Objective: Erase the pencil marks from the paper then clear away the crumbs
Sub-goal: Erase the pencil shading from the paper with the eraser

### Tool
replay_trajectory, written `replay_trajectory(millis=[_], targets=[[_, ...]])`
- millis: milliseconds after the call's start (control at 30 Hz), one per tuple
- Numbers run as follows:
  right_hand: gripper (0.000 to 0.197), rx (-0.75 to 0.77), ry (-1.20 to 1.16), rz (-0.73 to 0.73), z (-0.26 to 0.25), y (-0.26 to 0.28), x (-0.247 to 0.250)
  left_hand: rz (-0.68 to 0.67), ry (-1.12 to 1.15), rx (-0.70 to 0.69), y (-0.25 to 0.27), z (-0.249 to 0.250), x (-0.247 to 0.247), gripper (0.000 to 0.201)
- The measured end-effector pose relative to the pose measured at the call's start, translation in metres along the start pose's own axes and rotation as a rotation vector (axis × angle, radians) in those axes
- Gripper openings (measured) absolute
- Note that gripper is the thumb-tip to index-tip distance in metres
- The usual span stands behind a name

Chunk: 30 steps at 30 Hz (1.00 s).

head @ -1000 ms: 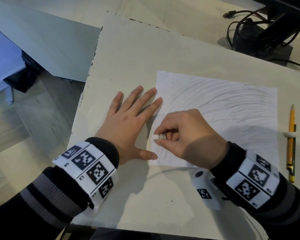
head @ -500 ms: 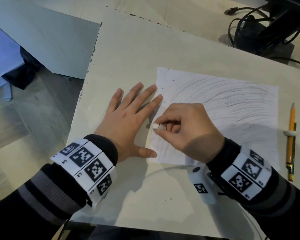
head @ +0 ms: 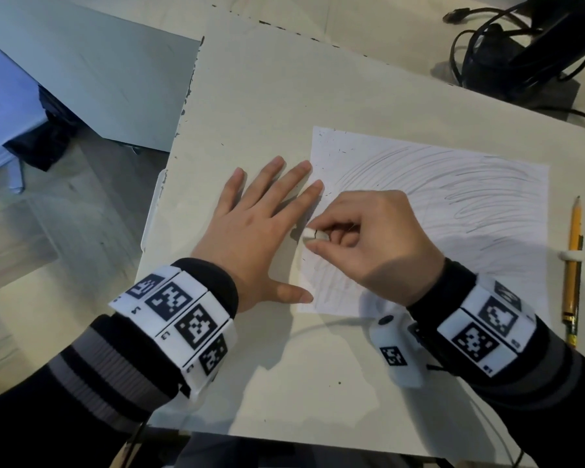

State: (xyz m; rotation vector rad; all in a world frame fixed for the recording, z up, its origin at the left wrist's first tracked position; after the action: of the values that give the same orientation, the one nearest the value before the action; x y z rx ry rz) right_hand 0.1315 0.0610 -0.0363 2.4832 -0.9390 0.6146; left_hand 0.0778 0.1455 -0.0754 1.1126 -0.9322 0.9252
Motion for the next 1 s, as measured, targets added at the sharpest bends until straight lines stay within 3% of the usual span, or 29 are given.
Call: replay_trajectory(millis=[133, 300, 433, 567, 733, 867, 1000], targets=[[0.006, -0.059, -0.004, -0.167, 0.004, 0.005, -0.017, 0.007, 0.002, -0.001, 0.0, 0.0, 0.001, 0.132], [0.006, -0.007, -0.018, -0.035, 0.003, 0.006, -0.009, 0.002, 0.013, -0.001, 0.0, 0.0, 0.001, 0.132], [0.007, -0.031, -0.031, -0.128, 0.004, 0.015, -0.023, 0.007, 0.01, -0.006, 0.0, 0.001, 0.001, 0.133], [0.005, -0.001, -0.034, 0.003, 0.005, 0.007, -0.007, 0.001, 0.018, -0.004, 0.0, 0.0, 0.001, 0.132], [0.011, -0.102, -0.081, -0.134, 0.013, 0.021, -0.025, -0.001, 0.012, -0.003, -0.001, 0.001, 0.001, 0.132], [0.006, -0.051, -0.07, 0.038, 0.013, 0.01, 0.003, -0.002, 0.002, 0.002, 0.0, 0.0, 0.0, 0.133], [0.008, -0.064, -0.067, -0.072, 0.009, 0.02, -0.014, 0.005, 0.001, 0.001, -0.001, 0.0, 0.0, 0.133]])
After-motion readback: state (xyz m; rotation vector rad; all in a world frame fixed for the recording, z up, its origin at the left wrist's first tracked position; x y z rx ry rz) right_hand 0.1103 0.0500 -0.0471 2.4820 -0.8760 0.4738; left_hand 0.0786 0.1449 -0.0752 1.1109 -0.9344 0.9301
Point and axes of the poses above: each hand's wrist, its own y-axis away from the middle knuckle, its own x-axis out of the back of the hand, z = x × y, the point moved 10 cm from there along -y, towards the middle knuckle, and after that the axes turned 10 degrees about -y, right-handed, at the moved point
